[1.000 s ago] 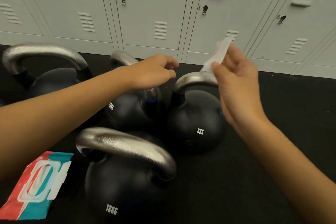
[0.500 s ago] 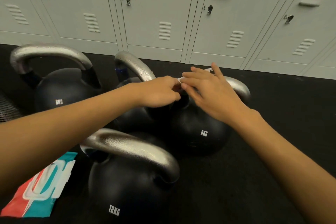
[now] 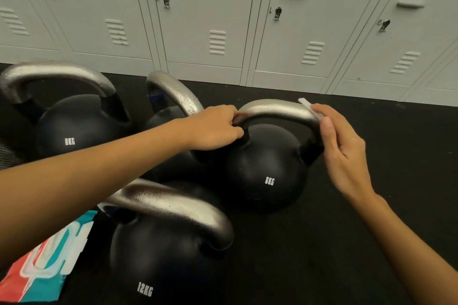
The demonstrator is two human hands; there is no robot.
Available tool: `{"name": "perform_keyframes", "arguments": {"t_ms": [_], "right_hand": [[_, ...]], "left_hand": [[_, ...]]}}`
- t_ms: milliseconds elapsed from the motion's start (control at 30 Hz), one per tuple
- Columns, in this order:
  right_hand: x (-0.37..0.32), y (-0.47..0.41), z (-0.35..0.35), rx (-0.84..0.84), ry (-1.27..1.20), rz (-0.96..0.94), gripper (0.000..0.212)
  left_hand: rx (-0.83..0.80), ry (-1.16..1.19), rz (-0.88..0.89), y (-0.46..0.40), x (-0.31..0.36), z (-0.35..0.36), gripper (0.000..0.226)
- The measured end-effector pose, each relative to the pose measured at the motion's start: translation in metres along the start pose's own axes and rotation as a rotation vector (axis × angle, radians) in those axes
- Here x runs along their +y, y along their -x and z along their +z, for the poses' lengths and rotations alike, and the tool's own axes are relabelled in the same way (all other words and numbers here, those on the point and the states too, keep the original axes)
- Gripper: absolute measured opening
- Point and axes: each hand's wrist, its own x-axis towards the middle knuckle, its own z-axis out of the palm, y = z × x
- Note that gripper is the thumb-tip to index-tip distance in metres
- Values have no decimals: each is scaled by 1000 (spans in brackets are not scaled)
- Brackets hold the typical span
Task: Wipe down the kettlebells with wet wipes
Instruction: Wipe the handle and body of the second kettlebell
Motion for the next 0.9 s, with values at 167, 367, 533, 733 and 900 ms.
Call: {"name": "perform_keyframes", "arguments": {"t_ms": [167, 367, 533, 733, 900], "right_hand": [[17, 11, 7, 52, -220, 219, 44], [25, 37, 23, 121, -344, 404, 58], [10, 35, 34, 123, -129, 216, 55], [10, 19, 39, 74, 102, 37, 52], [16, 51, 45, 87, -76, 225, 56]], "left_hand": [[71, -83, 119, 5, 11, 1, 64], [124, -96, 165, 5, 16, 5, 62], [137, -44, 163, 3, 11, 7, 56], [148, -14, 171, 1, 8, 9, 59], [144, -6, 173, 0, 6, 11, 61]]}}
